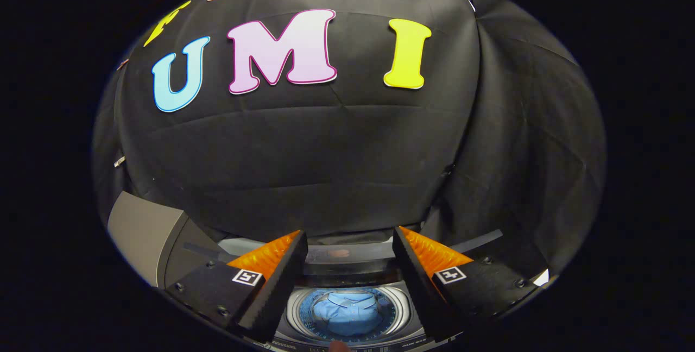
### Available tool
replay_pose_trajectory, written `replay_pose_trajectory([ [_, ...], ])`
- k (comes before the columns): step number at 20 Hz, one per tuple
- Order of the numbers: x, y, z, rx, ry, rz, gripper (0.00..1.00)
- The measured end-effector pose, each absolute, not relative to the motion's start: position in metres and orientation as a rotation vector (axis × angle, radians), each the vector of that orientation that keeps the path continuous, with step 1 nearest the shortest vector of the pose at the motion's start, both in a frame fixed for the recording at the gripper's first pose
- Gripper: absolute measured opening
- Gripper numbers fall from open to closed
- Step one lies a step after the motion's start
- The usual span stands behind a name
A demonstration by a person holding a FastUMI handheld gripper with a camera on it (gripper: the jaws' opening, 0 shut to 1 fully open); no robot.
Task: Put the clothes into the washing machine and then close the washing machine lid.
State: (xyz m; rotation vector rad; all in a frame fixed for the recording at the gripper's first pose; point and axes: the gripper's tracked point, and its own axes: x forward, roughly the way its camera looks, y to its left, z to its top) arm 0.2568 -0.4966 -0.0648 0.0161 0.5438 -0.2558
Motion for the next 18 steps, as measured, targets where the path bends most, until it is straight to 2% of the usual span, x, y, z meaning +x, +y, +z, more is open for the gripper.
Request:
replay_pose_trajectory([
  [18,0.223,-0.492,-0.074,0.015,0.510,-0.245,0.99],
])
